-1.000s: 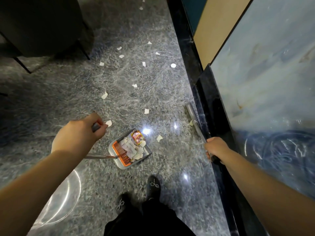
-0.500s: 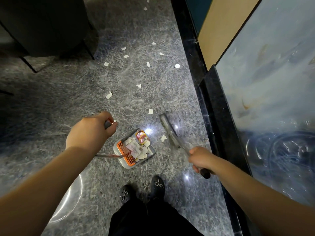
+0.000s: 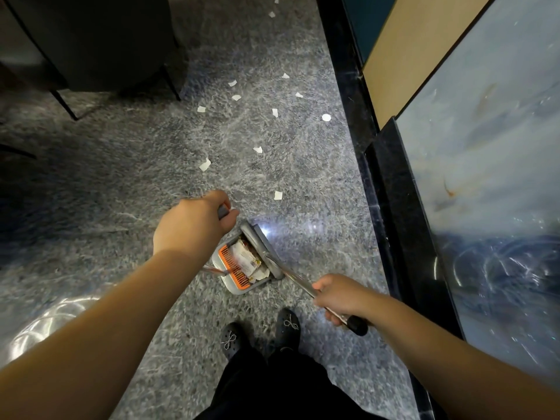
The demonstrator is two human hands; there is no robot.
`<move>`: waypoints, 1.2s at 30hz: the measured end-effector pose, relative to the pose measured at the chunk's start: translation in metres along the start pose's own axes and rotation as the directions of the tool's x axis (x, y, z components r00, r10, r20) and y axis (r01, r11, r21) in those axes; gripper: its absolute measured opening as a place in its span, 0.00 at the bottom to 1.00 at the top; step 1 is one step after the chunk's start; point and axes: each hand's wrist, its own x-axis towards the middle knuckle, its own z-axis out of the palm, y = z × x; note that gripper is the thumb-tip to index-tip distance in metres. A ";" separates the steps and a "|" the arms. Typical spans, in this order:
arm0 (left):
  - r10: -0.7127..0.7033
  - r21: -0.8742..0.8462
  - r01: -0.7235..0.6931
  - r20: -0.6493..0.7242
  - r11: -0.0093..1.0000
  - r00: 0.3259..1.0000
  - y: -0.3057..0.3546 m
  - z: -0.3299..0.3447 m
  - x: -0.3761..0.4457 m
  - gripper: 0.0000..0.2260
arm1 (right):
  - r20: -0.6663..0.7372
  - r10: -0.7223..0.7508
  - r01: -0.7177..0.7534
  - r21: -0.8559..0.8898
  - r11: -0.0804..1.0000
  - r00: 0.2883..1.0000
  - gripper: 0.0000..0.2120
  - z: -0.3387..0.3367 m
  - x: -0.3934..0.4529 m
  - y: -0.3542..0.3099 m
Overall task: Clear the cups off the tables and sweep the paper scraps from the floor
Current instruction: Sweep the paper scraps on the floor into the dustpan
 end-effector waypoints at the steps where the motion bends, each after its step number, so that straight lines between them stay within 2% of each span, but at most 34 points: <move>1: 0.002 -0.006 -0.002 -0.004 1.000 1.000 -0.003 -0.001 -0.001 0.10 | -0.011 -0.008 0.008 0.016 1.000 1.000 0.13 0.000 -0.003 -0.001; 6: -0.031 -0.095 0.027 -0.041 0.995 0.999 -0.030 -0.011 -0.007 0.10 | -0.030 0.017 -0.014 0.100 0.995 0.999 0.10 0.001 -0.013 -0.010; 11: -0.130 -0.184 0.111 -0.093 0.977 0.987 -0.066 -0.029 -0.018 0.09 | -0.085 0.023 -0.011 0.144 0.989 0.996 0.19 0.009 -0.018 -0.024; 18: -0.212 -0.221 0.175 -0.156 0.959 0.965 -0.112 -0.052 -0.028 0.08 | -0.145 -0.031 0.057 0.179 0.982 0.989 0.20 0.019 -0.013 -0.064; 28: -0.381 -0.200 0.344 -0.186 0.917 0.906 -0.177 -0.080 -0.033 0.09 | -0.159 -0.089 0.103 0.082 0.991 0.983 0.16 0.014 0.032 -0.133; 30: -0.394 -0.189 0.362 -0.171 0.913 0.903 -0.184 -0.080 -0.031 0.09 | -0.164 -0.088 0.104 0.092 0.990 0.983 0.17 0.005 0.043 -0.148; 32: -0.471 -0.203 0.436 -0.183 0.877 0.863 -0.199 -0.081 -0.022 0.08 | -0.135 -0.083 0.088 0.033 0.996 0.987 0.19 -0.008 0.068 -0.175; 36: -0.513 -0.201 0.479 -0.181 0.855 0.839 -0.206 -0.083 -0.004 0.08 | -0.133 -0.090 0.092 0.015 0.996 0.987 0.20 -0.027 0.097 -0.203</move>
